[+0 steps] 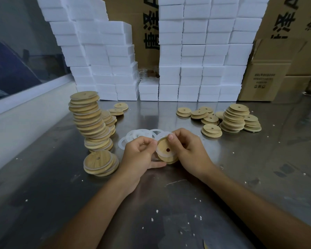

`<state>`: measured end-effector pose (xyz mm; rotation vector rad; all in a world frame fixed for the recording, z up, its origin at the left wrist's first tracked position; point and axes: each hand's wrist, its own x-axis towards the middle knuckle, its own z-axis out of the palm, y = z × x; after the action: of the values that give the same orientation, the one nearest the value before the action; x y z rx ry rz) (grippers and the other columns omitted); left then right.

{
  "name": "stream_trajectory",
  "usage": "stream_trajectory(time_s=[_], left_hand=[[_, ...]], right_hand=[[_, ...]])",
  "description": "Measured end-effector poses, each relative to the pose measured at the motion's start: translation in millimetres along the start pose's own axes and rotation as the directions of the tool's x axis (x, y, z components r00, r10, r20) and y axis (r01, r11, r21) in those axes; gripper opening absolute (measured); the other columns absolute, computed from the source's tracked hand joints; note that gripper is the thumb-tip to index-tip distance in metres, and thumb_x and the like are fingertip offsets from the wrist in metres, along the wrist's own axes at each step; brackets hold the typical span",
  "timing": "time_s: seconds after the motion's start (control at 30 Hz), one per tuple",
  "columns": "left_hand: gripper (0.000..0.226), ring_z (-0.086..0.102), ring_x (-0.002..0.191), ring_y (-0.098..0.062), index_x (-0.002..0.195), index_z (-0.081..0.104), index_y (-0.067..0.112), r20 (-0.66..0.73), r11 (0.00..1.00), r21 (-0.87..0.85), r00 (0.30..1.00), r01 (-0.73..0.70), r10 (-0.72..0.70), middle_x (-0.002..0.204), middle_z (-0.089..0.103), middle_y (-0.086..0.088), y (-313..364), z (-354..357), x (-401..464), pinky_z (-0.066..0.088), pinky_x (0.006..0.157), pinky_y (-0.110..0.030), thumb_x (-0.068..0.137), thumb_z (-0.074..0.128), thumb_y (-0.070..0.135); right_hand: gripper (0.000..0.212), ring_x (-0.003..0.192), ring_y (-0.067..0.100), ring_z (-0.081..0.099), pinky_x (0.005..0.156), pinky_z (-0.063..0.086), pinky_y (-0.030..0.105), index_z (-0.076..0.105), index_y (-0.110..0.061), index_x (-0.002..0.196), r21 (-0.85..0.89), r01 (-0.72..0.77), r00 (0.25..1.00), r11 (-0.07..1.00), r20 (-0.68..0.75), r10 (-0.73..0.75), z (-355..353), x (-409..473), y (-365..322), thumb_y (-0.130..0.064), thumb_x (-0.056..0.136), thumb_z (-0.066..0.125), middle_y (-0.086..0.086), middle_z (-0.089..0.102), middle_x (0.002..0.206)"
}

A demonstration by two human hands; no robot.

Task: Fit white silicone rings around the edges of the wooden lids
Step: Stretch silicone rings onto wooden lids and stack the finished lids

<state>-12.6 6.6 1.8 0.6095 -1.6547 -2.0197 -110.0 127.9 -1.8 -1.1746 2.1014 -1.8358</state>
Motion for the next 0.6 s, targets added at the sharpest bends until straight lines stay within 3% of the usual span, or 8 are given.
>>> stream_trajectory(time_s=[0.1, 0.2, 0.3, 0.4, 0.6], left_hand=[[0.011, 0.075, 0.082, -0.026, 0.093, 0.065, -0.001, -0.046, 0.999, -0.039, 0.999, -0.001, -0.001, 0.093, 0.074, -0.016, -1.8, 2.6, 0.5, 0.060, 0.064, -0.033, 0.096, 0.058, 0.007], [0.009, 0.075, 0.077, -0.023, 0.087, 0.066, 0.001, -0.136, 0.996, 0.043, 0.987, -0.079, 0.084, 0.088, 0.074, -0.013, -2.4, 2.8, 2.6, 0.061, 0.066, -0.032, 0.094, 0.061, 0.005], [0.014, 0.074, 0.072, -0.019, 0.076, 0.068, 0.007, -0.179, 0.968, 0.165, 0.960, -0.187, 0.216, 0.081, 0.072, -0.007, -3.0, 1.1, 4.2, 0.059, 0.061, -0.027, 0.090, 0.065, 0.003], [0.019, 0.074, 0.074, -0.018, 0.071, 0.069, 0.014, -0.171, 0.940, 0.237, 0.942, -0.244, 0.288, 0.078, 0.072, -0.001, -4.9, -0.8, 5.4, 0.060, 0.059, -0.028, 0.087, 0.068, 0.003], [0.027, 0.074, 0.071, -0.017, 0.067, 0.066, 0.023, -0.144, 0.889, 0.347, 0.920, -0.298, 0.364, 0.079, 0.074, -0.003, -8.1, -6.3, 8.6, 0.061, 0.062, -0.038, 0.087, 0.069, 0.005]], right_hand=[[0.020, 0.078, 0.017, 0.067, 0.069, 0.054, 0.036, 0.064, -0.010, 0.095, -0.026, 0.004, 1.000, 1.000, -0.028, -0.005, 2.4, 0.0, 1.3, -0.029, 0.098, 0.057, 0.006, 0.071, 0.085], [0.021, 0.082, 0.023, 0.070, 0.072, 0.056, 0.041, 0.068, -0.008, 0.092, -0.023, 0.010, 0.999, 1.000, -0.044, -0.011, 2.6, 0.9, 3.7, -0.026, 0.097, 0.061, 0.006, 0.073, 0.085], [0.016, 0.075, 0.010, 0.069, 0.068, 0.055, 0.028, 0.072, -0.007, 0.091, 0.002, 0.019, 0.997, 1.000, -0.077, -0.019, 1.1, 3.2, 5.6, -0.020, 0.095, 0.064, 0.000, 0.074, 0.080], [0.013, 0.070, 0.003, 0.068, 0.062, 0.053, 0.018, 0.073, -0.007, 0.091, 0.067, -0.014, 0.997, 0.998, -0.078, 0.020, 0.2, 4.2, 6.5, -0.017, 0.094, 0.065, -0.004, 0.074, 0.077], [0.009, 0.073, 0.011, 0.073, 0.061, 0.055, 0.018, 0.073, -0.004, 0.091, 0.250, -0.089, 0.993, 0.964, -0.048, 0.104, -1.3, 2.3, 3.7, -0.012, 0.090, 0.068, 0.004, 0.077, 0.080]])
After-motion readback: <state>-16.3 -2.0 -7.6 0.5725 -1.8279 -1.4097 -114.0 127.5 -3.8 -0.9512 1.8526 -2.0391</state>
